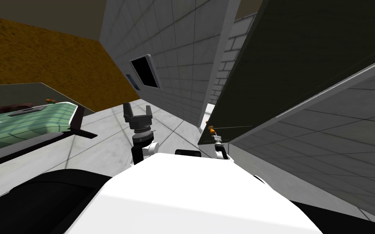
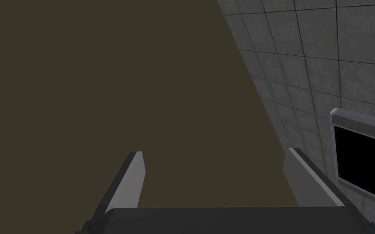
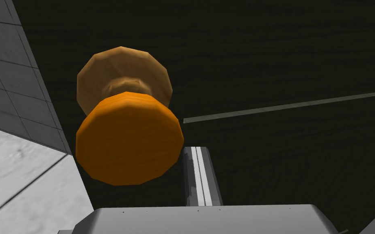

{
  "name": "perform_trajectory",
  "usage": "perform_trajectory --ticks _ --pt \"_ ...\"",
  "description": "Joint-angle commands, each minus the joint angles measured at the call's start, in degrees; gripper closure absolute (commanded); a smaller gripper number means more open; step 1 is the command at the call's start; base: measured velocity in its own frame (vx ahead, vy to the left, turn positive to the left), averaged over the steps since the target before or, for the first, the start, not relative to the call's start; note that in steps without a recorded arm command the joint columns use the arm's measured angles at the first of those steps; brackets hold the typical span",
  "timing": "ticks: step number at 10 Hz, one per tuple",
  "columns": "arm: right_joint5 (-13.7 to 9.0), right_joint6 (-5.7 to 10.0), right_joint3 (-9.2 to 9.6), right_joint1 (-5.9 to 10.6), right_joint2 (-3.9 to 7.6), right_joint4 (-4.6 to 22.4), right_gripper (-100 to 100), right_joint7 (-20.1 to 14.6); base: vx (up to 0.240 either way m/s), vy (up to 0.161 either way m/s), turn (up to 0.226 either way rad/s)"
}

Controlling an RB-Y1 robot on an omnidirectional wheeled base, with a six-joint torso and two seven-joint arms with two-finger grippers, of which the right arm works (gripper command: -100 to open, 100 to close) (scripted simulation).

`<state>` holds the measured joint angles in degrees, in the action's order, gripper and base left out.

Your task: Pull the door open

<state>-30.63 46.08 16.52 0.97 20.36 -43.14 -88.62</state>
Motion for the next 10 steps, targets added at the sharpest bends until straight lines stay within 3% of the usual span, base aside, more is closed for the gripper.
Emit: perform_trajectory --ticks 1,4,5,8,10 --pt "0.9 0.97 1.85 0.07 -0.85 -0.95 -100 -0.49 -0.09 -0.058 0.064" --pt "1.41 1.85 2.89 -0.3 -0.72 -1.28 -100 -1.06 -0.08 -0.046 0.036" --pt "0.79 1.65 1.62 0.02 0.52 0.02 -100 -1.32 -0.022 -0.033 -0.033" --pt "-0.42 -2.35 0.73 1.56 1.42 -0.4 -100 -2.51 0.04 0.065 -0.023" --pt "-0.42 -2.35 0.73 1.56 1.42 -0.4 -100 -2.51 0.025 0.042 0.012"
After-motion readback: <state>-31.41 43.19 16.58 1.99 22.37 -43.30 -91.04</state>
